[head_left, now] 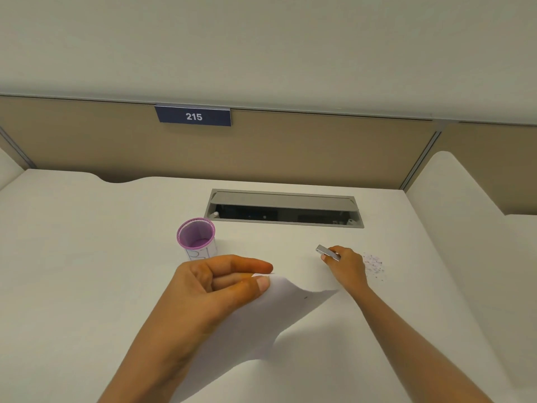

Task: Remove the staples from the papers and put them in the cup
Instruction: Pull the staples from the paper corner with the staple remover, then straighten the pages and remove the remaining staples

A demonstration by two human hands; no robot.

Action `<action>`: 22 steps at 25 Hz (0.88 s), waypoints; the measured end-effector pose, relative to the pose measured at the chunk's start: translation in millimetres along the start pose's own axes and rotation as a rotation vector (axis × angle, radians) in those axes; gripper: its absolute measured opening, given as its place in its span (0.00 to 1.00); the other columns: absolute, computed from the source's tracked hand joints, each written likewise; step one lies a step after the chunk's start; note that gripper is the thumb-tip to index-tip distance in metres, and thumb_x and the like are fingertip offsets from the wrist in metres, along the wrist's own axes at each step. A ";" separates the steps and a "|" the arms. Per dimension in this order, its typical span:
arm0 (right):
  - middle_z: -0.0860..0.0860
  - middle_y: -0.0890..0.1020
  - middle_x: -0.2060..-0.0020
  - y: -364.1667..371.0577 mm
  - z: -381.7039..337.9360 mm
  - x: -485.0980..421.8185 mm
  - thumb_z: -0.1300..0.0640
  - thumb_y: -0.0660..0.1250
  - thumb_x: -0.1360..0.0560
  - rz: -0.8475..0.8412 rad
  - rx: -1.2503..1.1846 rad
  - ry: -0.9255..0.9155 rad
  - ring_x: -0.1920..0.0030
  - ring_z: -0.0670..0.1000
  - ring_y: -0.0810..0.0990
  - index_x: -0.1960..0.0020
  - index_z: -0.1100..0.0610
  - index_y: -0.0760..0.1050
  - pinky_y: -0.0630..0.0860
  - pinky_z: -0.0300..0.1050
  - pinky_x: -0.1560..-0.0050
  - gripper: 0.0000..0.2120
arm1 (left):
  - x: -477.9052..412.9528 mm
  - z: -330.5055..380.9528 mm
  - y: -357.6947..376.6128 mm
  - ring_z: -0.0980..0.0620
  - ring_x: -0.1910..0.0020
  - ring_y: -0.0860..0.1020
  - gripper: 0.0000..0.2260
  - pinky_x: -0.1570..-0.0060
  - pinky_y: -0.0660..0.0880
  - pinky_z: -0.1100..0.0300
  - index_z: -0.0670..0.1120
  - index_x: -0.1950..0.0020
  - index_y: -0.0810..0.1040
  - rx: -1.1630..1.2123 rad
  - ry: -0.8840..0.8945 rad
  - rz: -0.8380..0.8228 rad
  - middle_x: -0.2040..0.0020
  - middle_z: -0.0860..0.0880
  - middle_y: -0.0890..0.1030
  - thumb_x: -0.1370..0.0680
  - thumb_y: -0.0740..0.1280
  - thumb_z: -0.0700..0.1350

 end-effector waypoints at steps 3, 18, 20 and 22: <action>0.55 0.84 0.45 12.0 -5.5 -13.8 0.48 0.66 0.23 0.044 0.115 0.000 0.49 0.56 0.81 0.40 0.57 0.80 0.76 0.47 0.44 0.16 | -4.9 1.2 -2.3 0.53 0.58 0.86 0.10 0.65 0.78 0.68 0.60 0.53 0.85 -0.014 0.006 0.014 0.58 0.53 0.87 0.33 0.76 0.54; 0.54 0.77 0.38 24.6 -21.9 -38.3 0.41 0.65 0.25 0.048 0.424 0.003 0.39 0.55 0.73 0.36 0.54 0.75 0.75 0.50 0.41 0.24 | -4.1 1.6 -2.9 0.56 0.54 0.84 0.11 0.52 0.76 0.65 0.63 0.51 0.82 -0.178 0.160 0.148 0.58 0.57 0.87 0.28 0.72 0.47; 0.55 0.75 0.36 16.0 -34.2 -30.4 0.41 0.67 0.26 0.122 0.338 -0.035 0.36 0.56 0.72 0.37 0.53 0.76 0.73 0.54 0.40 0.23 | -3.2 -0.2 -3.0 0.55 0.53 0.84 0.11 0.52 0.74 0.65 0.62 0.49 0.82 -0.188 0.166 0.175 0.59 0.57 0.87 0.28 0.72 0.48; 0.55 0.76 0.36 1.9 -51.2 -16.7 0.44 0.68 0.26 0.185 0.097 -0.083 0.38 0.57 0.75 0.39 0.53 0.77 0.74 0.54 0.40 0.19 | -2.0 -1.2 -0.6 0.55 0.53 0.84 0.10 0.50 0.75 0.64 0.60 0.48 0.82 -0.198 0.166 0.191 0.59 0.56 0.87 0.28 0.72 0.48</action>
Point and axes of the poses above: each hand's wrist, its own x-axis away from the middle knuckle, its own y-axis out of the palm, z = x × y, the point moved 2 cm from there along -x, towards the middle knuckle
